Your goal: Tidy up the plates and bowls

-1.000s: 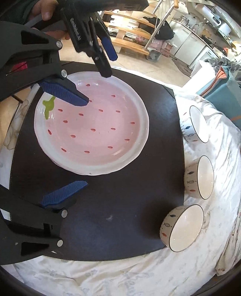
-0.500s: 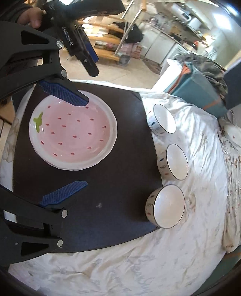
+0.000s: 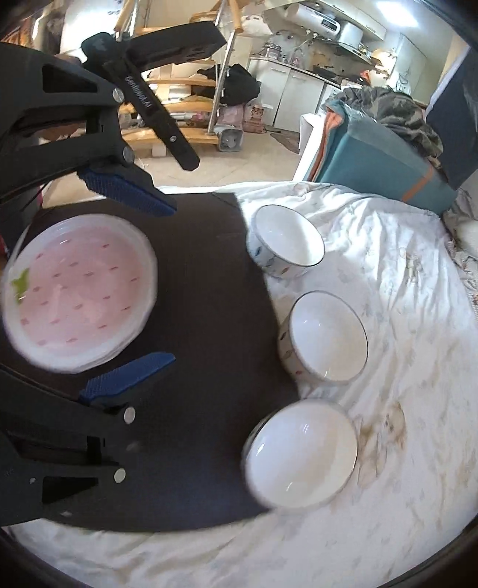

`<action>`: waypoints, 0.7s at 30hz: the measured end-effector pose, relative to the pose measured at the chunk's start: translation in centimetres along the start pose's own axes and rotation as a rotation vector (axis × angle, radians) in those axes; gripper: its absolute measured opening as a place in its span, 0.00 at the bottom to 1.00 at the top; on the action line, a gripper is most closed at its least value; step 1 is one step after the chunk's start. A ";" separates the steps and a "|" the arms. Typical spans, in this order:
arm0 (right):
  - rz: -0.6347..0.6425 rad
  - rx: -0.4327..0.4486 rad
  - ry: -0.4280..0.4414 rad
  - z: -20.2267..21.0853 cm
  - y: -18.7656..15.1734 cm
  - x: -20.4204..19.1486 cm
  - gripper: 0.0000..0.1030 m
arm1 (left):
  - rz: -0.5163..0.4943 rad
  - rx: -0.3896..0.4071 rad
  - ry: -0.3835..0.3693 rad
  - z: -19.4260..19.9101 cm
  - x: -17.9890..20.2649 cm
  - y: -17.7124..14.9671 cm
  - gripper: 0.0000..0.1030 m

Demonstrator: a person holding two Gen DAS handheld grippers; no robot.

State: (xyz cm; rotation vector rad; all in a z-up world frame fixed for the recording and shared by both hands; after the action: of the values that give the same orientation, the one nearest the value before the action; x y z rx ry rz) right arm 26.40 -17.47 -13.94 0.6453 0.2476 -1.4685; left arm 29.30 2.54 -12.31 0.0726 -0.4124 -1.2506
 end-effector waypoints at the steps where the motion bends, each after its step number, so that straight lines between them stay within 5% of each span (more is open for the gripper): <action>1: -0.014 -0.012 0.017 -1.3 1.1 -0.1 0.60 | -0.002 -0.011 -0.012 -0.7 0.0 0.8 0.40; 6: -0.047 -0.041 0.019 -6.1 5.3 -0.2 0.46 | 0.099 -0.042 -0.040 -4.1 -1.7 4.6 0.38; 11: -0.039 -0.071 -0.008 -10.2 7.9 0.0 0.40 | 0.070 -0.074 -0.026 -7.1 -1.6 7.7 0.36; 18: -0.095 -0.114 0.030 -14.7 9.4 0.3 0.31 | 0.035 -0.147 0.010 -11.5 -1.8 8.7 0.15; 21: -0.068 -0.118 0.005 -15.8 9.8 0.0 0.20 | 0.023 -0.168 0.017 -12.7 -2.0 8.6 0.09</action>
State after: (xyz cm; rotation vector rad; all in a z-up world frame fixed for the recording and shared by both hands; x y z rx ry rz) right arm 39.51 -9.23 -24.26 0.5493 0.3604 -1.5057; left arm 40.91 5.00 -22.18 -0.0640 -0.2911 -1.2564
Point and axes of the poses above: each gripper's, at about its wrist camera, not at the fingertips, and z roughly against the way its jaws point, x to its right, y to its top, the point moved 9 cm from there along -z, roughly the way its jaws point, and after that the axes turned 9 degrees about z, right-handed, at the moved point
